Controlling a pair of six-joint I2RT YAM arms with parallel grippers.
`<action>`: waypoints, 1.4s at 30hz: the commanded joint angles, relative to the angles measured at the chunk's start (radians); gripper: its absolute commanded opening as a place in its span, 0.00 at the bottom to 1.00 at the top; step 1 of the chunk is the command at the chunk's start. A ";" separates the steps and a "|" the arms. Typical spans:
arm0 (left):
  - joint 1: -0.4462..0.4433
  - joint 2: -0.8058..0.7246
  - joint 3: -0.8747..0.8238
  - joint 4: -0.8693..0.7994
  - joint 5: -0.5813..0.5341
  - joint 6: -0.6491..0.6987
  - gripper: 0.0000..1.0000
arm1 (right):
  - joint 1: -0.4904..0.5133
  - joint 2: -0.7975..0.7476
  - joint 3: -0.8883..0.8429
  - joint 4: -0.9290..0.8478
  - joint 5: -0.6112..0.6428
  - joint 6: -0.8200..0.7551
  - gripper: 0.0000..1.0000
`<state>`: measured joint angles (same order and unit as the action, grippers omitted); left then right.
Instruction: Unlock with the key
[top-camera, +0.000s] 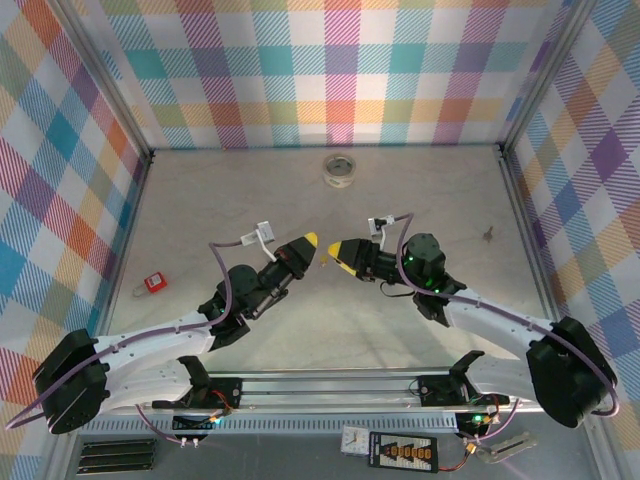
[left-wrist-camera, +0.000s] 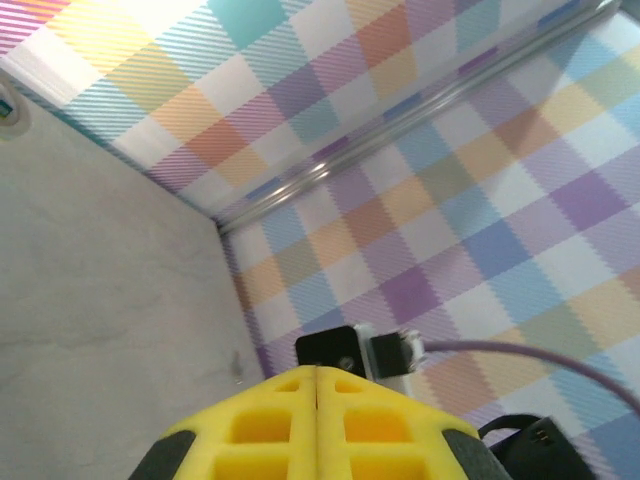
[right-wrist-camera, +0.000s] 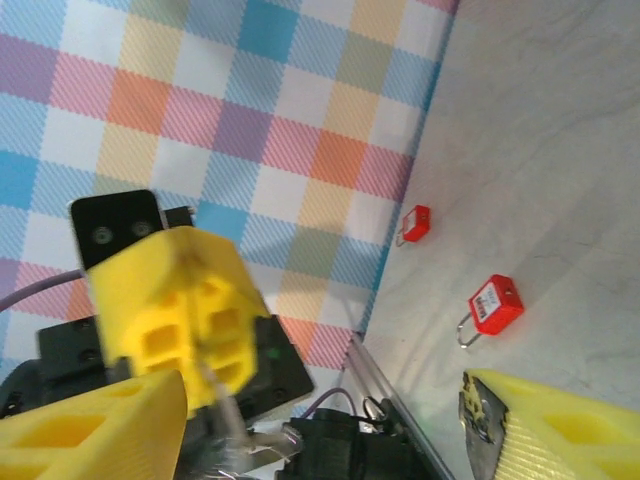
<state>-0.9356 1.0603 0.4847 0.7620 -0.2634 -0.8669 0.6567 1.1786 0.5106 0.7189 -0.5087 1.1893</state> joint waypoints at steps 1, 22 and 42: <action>-0.012 0.000 -0.013 0.020 -0.037 0.079 0.00 | 0.019 0.019 -0.007 0.194 -0.038 0.058 0.68; -0.016 -0.003 -0.036 0.071 -0.077 0.057 0.00 | 0.087 0.182 0.002 0.420 -0.065 0.127 0.35; -0.017 0.040 -0.058 0.132 -0.091 0.029 0.00 | 0.102 0.171 0.007 0.406 -0.080 0.116 0.16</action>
<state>-0.9409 1.0843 0.4469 0.8593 -0.3355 -0.8406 0.7467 1.3663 0.5102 1.0748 -0.5621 1.3098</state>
